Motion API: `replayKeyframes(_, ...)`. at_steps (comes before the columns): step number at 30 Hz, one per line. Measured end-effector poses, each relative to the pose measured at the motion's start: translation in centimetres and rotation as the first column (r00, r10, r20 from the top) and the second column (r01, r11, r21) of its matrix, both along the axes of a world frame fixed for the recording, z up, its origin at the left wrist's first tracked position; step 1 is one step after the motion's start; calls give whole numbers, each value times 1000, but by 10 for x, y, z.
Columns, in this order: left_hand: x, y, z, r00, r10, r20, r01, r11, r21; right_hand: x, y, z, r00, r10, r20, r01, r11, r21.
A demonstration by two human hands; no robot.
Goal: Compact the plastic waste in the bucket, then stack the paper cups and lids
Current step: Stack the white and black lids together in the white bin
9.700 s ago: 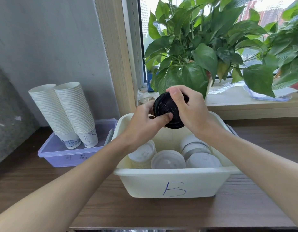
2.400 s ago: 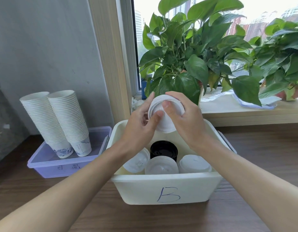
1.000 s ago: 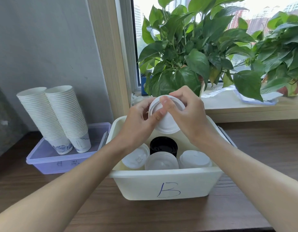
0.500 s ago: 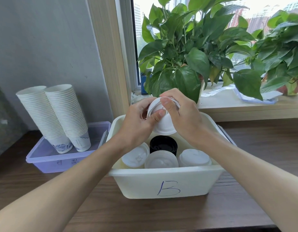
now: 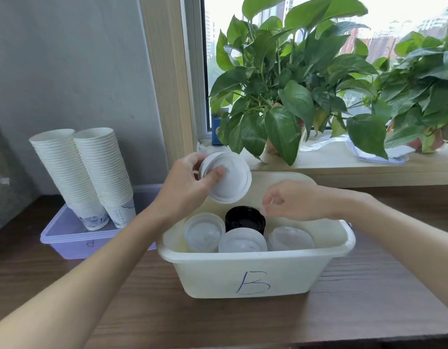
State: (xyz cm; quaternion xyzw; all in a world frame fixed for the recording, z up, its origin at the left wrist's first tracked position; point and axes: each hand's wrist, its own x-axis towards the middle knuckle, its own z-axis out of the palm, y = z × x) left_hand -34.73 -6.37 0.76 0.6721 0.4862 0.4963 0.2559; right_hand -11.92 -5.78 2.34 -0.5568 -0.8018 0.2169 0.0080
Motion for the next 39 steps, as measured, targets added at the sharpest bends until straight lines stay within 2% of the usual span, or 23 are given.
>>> replayKeyframes(5,6,1,-4,999,-39,5,39,999,-14,-2,-3,11,954,131,271,-45,952,-302)
replayKeyframes(8,9,3,-6,999,-36,-32,35,999,-20,-2,-2,6,918,198,343,-29,897,-441)
replayKeyframes(11,8,4,-7,999,-31,-40,30,999,-19,-3,2,-6,931,153,333,6,902,-432)
replayKeyframes(15,9,5,-7,999,-22,-47,21,999,-27,-4,6,-12,958,75,278,22,943,-333)
replayKeyframes(24,10,2,-5,999,-4,-51,2,999,-45,-3,5,7,955,65,289,-12,983,-182)
replayKeyframes(29,10,1,-4,999,39,-24,-40,999,-33,3,3,19,995,-7,101,25,984,-176)
replayKeyframes(33,9,0,-2,987,129,92,-121,989,-82,10,6,28,978,-71,-198,53,994,-94)
replayKeyframes(36,12,1,4,962,180,205,-135,967,-214,14,10,29,854,-113,-508,60,991,-118)
replayKeyframes(39,18,2,10,935,183,303,-73,937,-341,13,14,26,647,-116,-754,26,991,-130)
